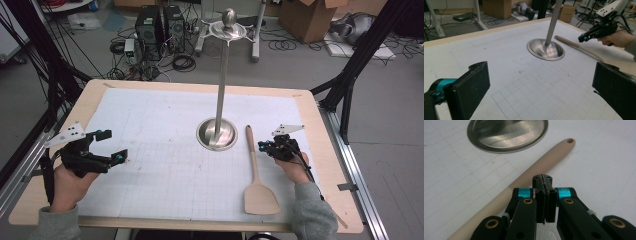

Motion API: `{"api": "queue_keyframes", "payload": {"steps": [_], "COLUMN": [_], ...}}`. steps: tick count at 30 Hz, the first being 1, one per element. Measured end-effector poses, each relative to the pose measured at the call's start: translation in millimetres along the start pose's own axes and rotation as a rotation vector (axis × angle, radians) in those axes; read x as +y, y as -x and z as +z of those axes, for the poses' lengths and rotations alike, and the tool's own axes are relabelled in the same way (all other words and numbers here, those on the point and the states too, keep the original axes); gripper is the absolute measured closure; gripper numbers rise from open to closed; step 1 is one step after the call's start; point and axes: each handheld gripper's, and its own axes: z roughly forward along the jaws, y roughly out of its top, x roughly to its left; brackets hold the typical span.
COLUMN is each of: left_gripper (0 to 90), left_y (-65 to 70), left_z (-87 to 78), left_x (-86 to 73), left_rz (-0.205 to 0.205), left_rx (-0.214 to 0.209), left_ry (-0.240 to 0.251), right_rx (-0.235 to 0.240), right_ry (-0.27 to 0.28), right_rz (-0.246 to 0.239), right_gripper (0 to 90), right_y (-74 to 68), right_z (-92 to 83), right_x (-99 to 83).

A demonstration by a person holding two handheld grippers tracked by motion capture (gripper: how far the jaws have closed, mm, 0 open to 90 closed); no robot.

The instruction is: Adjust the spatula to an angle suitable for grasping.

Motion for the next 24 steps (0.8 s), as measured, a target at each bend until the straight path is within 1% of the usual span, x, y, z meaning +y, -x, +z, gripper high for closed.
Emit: {"api": "queue_keyframes", "payload": {"steps": [2,4,6,8,11,12,16,21,24], "left_gripper": [1.7,1.7,1.7,1.8,1.7,1.7,1.7,1.7,1.7], "left_y": [0.8,1.2,2.0,2.0,1.7,1.7,1.6,2.5,2.5], "left_z": [1.1,2.3,4.0,5.6,9.2,10.6,15.1,17.4,18.3], "left_x": [1.2,2.7,4.0,5.0,5.6,5.7,6.2,7.5,7.6], "left_rz": [-0.001,0.008,0.007,0.010,0.009,0.007,0.013,0.013,0.013], "left_rx": [-0.003,-0.008,-0.013,-0.016,-0.021,-0.023,-0.030,-0.037,-0.039], "left_ry": [0.003,0.004,0.008,0.008,0.006,0.005,-0.001,0.002,0.002], "right_rx": [-0.007,-0.015,-0.008,-0.010,0.008,0.009,0.017,0.023,0.031], "right_ry": [0.010,0.027,0.050,0.062,0.081,0.077,0.082,0.075,0.062], "right_rz": [-0.007,-0.013,-0.016,-0.018,-0.021,-0.018,-0.034,-0.038,-0.041], "right_gripper": [90.0,90.0,90.0,90.0,90.0,90.0,90.0,90.0,90.0], "right_y": [-4.0,-8.6,-13.3,-18.5,-26.8,-29.3,-39.4,-47.5,-52.1], "right_z": [-7.0,-13.6,-20.5,-26.4,-32.9,-33.9,-36.6,-34.5,-32.9], "right_x": [1.6,3.2,4.8,5.4,3.7,3.1,-1.2,-7.8,-11.1]}}
